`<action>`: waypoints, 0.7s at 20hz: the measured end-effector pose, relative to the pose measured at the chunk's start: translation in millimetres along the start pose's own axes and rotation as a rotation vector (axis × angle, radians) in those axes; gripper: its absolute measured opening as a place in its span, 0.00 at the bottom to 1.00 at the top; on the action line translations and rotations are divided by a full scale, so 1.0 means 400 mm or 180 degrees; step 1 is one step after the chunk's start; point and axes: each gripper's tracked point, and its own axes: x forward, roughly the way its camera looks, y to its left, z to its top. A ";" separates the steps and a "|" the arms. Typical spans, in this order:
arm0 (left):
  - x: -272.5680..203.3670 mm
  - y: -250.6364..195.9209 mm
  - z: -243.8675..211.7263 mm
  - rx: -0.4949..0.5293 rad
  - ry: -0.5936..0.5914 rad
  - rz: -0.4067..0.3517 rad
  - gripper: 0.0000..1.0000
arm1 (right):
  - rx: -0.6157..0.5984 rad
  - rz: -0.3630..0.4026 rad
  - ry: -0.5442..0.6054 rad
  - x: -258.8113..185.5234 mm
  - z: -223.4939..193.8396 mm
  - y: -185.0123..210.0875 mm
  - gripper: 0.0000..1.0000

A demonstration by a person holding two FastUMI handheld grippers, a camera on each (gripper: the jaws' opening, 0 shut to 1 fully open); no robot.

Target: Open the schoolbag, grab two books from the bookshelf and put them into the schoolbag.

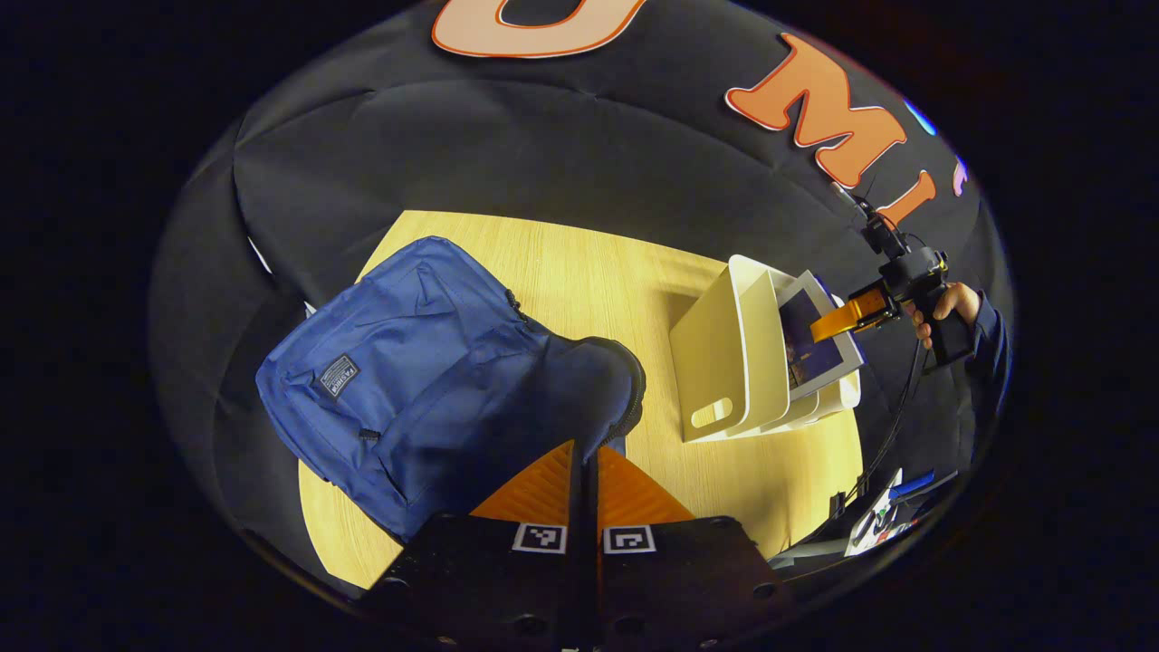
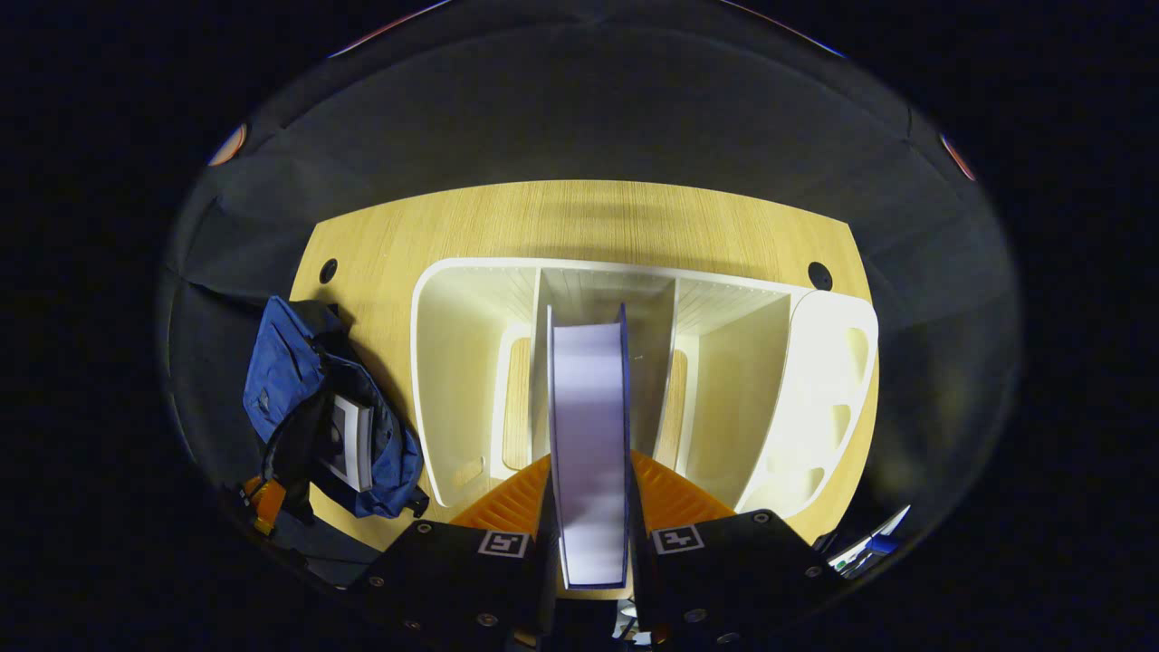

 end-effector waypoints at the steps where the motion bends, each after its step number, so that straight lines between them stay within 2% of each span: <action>1: 0.000 -0.004 -0.002 -0.0019 0.0006 -0.0012 0.01 | 0.0001 0.0019 0.0015 -0.008 -0.003 0.003 0.34; 3: 0.002 -0.002 -0.004 -0.0036 0.0009 -0.0033 0.01 | -0.0017 0.0031 0.0012 -0.041 -0.009 -0.010 0.33; 4: 0.000 0.000 -0.004 -0.0034 0.0007 -0.0047 0.01 | -0.0054 0.0022 -0.0016 -0.059 -0.008 -0.018 0.40; 5: 0.000 -0.001 -0.005 -0.0035 0.0010 -0.0054 0.01 | -0.0056 0.0008 -0.0043 -0.081 -0.006 -0.027 0.31; 11: -0.002 0.000 -0.009 -0.0008 0.0009 -0.0098 0.01 | -0.0006 0.0222 -0.0245 -0.280 -0.021 -0.045 0.30; 12: -0.001 0.004 -0.011 -0.0002 0.0012 -0.0103 0.05 | 0.0025 0.0253 -0.0307 -0.321 -0.025 -0.051 0.30; 13: -0.001 0.005 -0.011 0.0010 0.0013 -0.0105 0.01 | 0.0039 0.0270 -0.0363 -0.356 -0.029 -0.057 0.30; 14: -0.001 0.004 -0.009 0.0019 0.0022 -0.0109 0.01 | 0.0053 0.0284 -0.0419 -0.390 -0.039 -0.066 0.30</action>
